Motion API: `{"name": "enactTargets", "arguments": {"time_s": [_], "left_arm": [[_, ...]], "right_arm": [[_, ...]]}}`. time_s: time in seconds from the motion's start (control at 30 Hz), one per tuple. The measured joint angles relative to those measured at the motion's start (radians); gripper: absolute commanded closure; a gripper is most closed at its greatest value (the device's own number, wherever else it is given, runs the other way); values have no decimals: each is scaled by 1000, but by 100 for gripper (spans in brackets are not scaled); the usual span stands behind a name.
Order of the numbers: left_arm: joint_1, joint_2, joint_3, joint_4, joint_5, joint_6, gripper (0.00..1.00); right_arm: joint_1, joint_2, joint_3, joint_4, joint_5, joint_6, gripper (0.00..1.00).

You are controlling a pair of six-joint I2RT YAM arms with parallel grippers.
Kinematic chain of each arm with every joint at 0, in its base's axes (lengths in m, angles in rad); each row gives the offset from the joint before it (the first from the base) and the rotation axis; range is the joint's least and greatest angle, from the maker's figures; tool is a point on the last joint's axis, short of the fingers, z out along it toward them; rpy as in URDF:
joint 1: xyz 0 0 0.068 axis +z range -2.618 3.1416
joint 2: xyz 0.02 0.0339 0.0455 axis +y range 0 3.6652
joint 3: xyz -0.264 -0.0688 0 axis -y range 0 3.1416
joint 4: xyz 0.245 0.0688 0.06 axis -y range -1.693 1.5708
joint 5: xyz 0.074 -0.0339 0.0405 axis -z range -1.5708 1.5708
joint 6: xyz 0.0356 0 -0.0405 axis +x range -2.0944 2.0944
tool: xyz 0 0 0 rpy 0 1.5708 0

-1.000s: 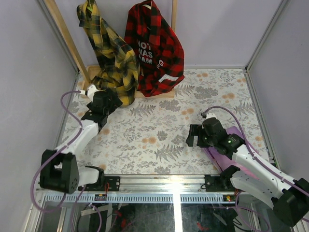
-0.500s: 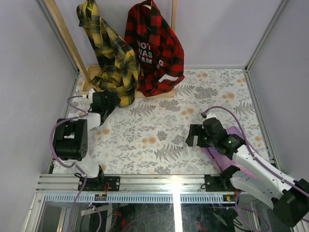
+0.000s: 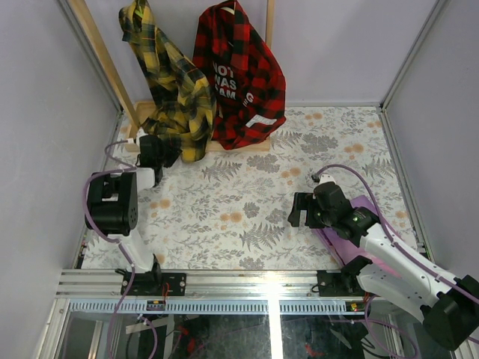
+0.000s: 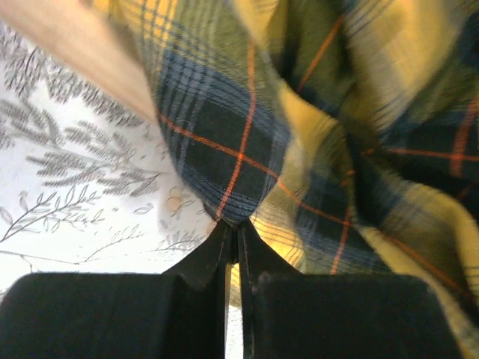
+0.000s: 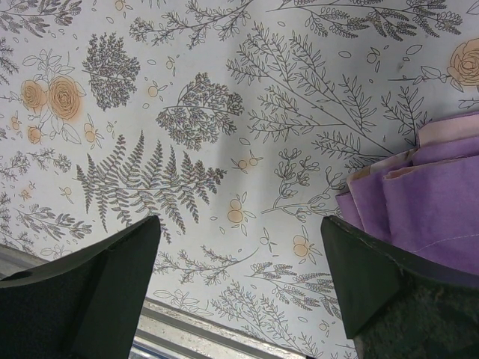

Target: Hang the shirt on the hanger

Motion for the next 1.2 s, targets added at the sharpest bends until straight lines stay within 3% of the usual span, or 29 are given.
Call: {"name": "enactTargets", "arguments": {"time_s": [0.3, 0.5, 0.57, 0.63, 0.83, 1.0, 1.2], "left_arm": [[3, -1, 263, -93, -38, 83, 100], [9, 188, 564, -173, -58, 156, 100], [9, 256, 630, -206, -57, 177, 92], [9, 323, 683, -239, -53, 198, 77], [9, 406, 716, -331, -51, 243, 51], [10, 331, 660, -351, -63, 266, 30], [10, 117, 590, -378, -138, 256, 22]], "right_arm": [[0, 0, 0, -1, 0, 0, 4], [0, 0, 0, -11, 1, 0, 3], [0, 0, 0, -18, 2, 0, 3], [0, 0, 0, -23, 3, 0, 3], [0, 0, 0, -29, 3, 0, 3], [0, 0, 0, -28, 3, 0, 3], [0, 19, 0, -23, 0, 0, 3]]}}
